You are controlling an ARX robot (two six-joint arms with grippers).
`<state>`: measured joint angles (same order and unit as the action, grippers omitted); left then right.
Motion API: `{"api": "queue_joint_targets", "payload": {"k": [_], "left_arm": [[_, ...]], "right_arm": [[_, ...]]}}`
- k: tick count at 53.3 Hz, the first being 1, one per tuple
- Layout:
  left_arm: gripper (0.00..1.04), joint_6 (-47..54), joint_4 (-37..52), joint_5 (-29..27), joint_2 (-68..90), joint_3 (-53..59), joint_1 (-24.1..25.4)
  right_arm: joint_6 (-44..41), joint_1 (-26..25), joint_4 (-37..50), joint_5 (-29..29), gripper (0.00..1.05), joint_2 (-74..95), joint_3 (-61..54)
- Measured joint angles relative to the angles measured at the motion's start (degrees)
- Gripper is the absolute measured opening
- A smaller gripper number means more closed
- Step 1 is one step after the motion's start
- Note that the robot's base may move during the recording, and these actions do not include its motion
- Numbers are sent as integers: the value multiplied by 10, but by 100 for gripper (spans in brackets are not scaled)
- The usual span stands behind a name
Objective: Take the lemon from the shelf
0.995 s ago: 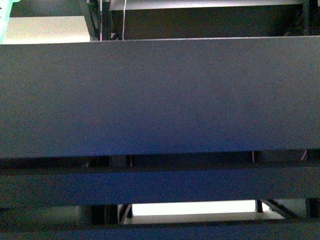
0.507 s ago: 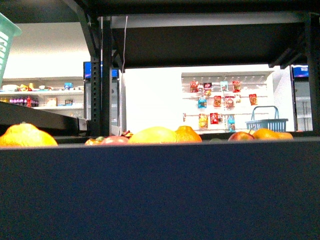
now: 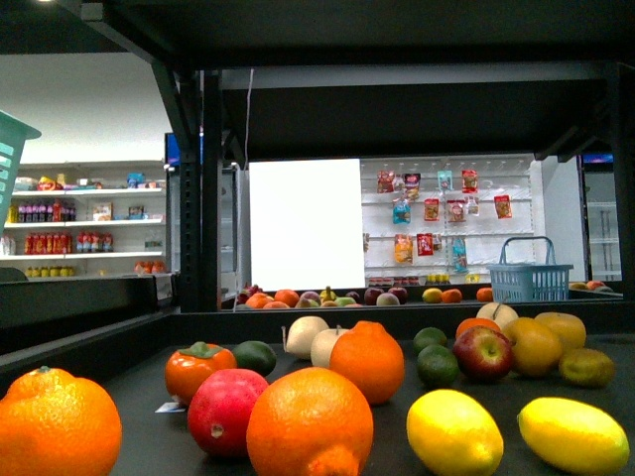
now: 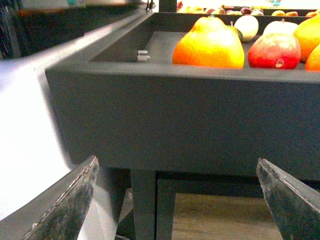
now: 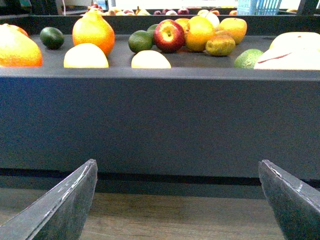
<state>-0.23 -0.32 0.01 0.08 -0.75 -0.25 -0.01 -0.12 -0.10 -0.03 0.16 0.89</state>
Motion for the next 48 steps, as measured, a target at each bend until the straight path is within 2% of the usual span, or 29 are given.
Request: {"api": "queue_joint_targets", "payload": {"k": [48], "left_arm": [[97, 0, 0, 0, 0, 0, 0]], "right_arm": [[0, 0, 0, 0, 97, 0, 0]]}}
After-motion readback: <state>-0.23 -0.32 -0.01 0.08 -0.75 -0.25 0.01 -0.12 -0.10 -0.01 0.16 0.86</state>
